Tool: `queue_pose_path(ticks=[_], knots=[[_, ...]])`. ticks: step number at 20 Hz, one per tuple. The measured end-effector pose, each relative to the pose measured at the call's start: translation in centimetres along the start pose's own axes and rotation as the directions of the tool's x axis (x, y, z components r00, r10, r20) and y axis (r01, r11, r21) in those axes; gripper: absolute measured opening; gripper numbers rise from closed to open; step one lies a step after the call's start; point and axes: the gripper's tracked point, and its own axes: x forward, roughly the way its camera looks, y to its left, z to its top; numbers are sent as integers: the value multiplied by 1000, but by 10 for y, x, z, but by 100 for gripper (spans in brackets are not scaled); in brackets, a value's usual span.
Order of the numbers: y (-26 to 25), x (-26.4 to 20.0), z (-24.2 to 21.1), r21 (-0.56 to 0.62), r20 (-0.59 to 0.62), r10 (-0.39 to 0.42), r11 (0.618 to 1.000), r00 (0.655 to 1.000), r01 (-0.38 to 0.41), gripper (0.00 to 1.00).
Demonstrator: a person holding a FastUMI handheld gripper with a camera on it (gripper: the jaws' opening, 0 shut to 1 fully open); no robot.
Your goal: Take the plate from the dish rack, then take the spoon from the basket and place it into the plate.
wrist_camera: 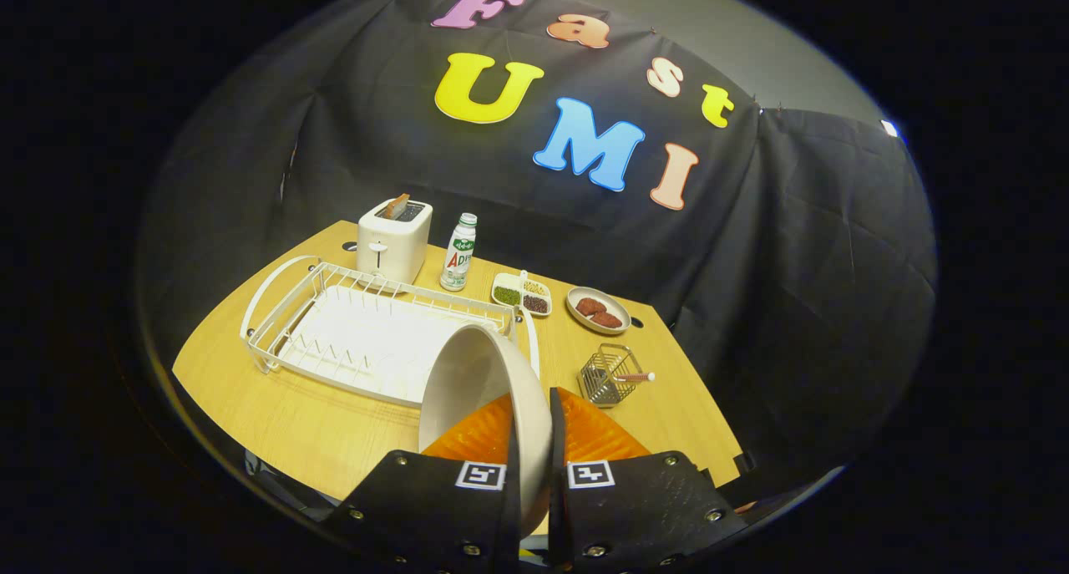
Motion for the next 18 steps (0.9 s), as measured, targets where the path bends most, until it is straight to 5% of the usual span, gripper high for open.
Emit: queue_pose_path(ticks=[18], knots=[[11, 28, -103, 422, -185, 160, 904, 970, -69, 13]])
